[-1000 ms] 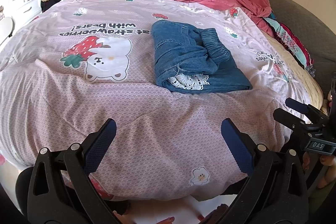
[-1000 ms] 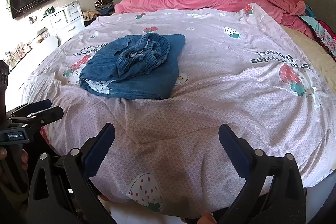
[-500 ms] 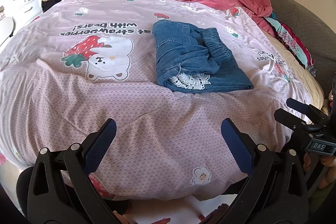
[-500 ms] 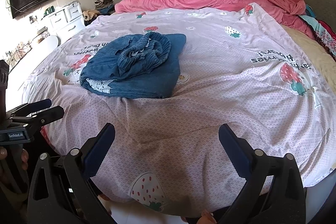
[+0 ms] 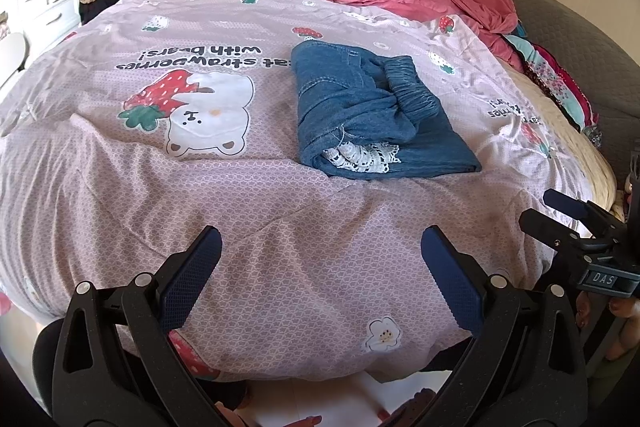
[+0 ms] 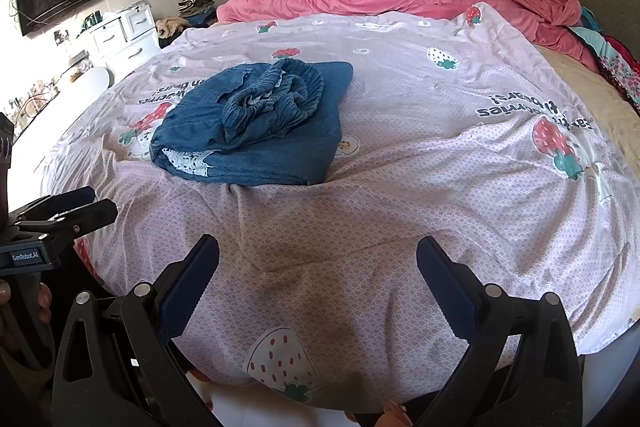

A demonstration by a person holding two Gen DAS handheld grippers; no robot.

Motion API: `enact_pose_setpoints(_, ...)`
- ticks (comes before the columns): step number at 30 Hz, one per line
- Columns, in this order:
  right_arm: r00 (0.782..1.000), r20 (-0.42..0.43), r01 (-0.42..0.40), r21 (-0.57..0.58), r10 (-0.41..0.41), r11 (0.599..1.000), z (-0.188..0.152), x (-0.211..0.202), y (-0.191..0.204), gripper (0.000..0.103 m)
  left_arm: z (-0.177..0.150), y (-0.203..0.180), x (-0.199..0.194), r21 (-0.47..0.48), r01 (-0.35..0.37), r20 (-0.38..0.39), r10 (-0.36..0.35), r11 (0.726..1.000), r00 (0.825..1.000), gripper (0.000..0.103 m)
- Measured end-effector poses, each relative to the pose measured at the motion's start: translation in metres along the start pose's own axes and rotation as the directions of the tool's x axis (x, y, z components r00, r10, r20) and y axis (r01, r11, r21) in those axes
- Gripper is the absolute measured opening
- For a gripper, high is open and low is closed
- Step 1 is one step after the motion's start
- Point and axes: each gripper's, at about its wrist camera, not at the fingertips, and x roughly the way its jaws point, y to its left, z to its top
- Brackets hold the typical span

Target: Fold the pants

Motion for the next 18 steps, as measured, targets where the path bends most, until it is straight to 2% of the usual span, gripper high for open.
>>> enact_pose_setpoints(14, 1.000, -0.007, 0.013, -0.002, -0.013, 1.000, -0.0010, 0.0018, -0.0002, 0.099, -0.0002, -0.0035, -0.0008, 0.023, -0.006, 0.000, 0.006, 1.000, 1.000, 0.094)
enact_pose_setpoints(18, 1.000, -0.012, 0.019, 0.001, -0.019, 1.000, -0.0014, 0.0029, -0.0006, 0.099, 0.0000, -0.0071, 0.0017, 0.047, -0.038, -0.013, 0.038, 0.998, 0.999, 0.094)
